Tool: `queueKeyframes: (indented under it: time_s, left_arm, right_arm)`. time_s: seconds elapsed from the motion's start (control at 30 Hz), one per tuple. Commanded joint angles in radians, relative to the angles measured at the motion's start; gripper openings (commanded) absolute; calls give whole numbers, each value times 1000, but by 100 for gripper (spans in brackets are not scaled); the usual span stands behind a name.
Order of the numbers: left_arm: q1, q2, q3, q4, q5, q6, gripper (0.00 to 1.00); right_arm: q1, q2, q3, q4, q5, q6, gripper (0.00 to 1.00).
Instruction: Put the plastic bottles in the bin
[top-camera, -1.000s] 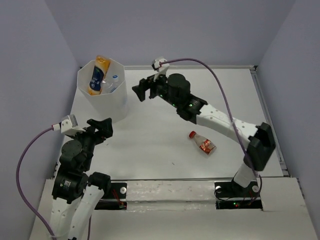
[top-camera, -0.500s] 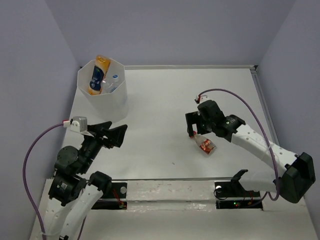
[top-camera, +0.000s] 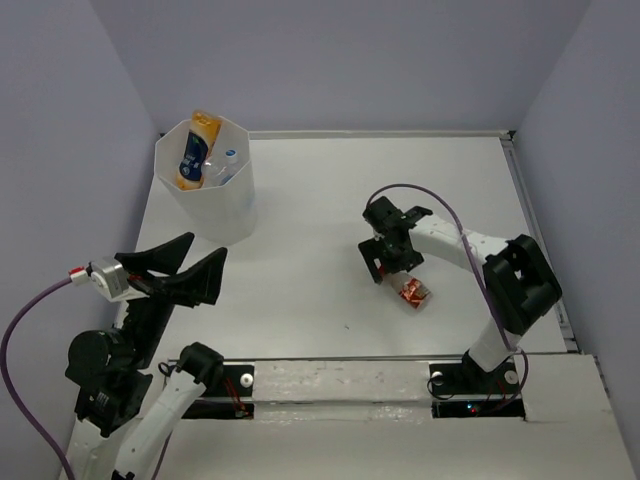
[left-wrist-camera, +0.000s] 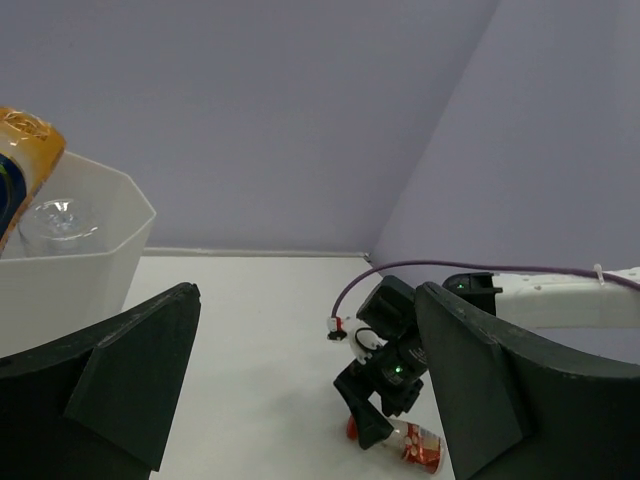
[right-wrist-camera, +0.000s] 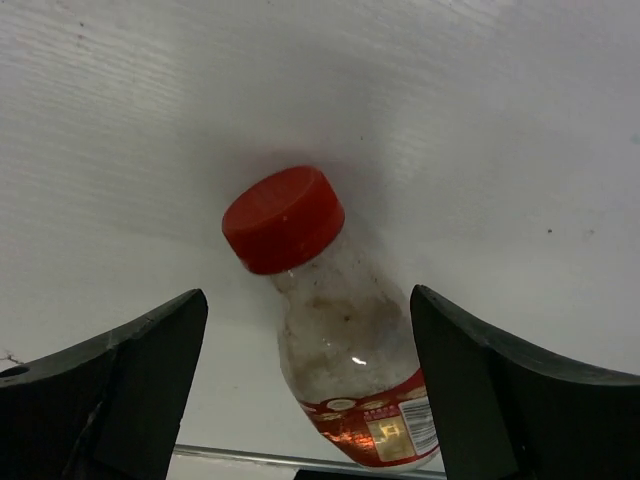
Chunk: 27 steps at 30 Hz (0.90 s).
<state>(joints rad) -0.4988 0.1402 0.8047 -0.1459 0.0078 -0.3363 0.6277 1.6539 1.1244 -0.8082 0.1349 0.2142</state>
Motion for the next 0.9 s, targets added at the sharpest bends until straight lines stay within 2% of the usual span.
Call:
queueKeyframes:
  time_s: [0.0, 0.2, 0.23, 0.33, 0.37, 0.5, 0.63, 0.73, 0.77, 0.87]
  left_arm:
    - [-15, 29, 42, 40, -109, 48, 99]
    - [-18, 3, -13, 97, -138, 43, 99]
    - [-20, 1, -22, 103, -141, 43, 99]
    - [-20, 7, -42, 111, -155, 52, 99]
    - [-20, 9, -47, 109, -161, 51, 99]
    - [-21, 6, -50, 101, -186, 46, 99]
    - [-21, -8, -47, 74, -288, 39, 99]
    - [-23, -19, -41, 36, -454, 31, 99]
    - [-23, -22, -39, 26, -541, 14, 99]
    - [-21, -43, -53, 25, -589, 6, 99]
  right_arm:
    - [-11, 84, 93, -5, 14, -76, 85]
    - [-11, 179, 112, 29, -15, -95, 66]
    - [-11, 182, 112, 35, -21, -95, 59]
    - [-11, 185, 126, 47, -15, -99, 47]
    - [-11, 185, 136, 56, -18, -99, 38]
    - [-11, 159, 190, 73, -38, -87, 21]
    - [21, 81, 316, 116, -84, -84, 17]
    - [67, 32, 475, 179, -115, -69, 10]
    - [82, 27, 518, 243, -126, -65, 10]
    - [141, 33, 693, 395, -182, -56, 9]
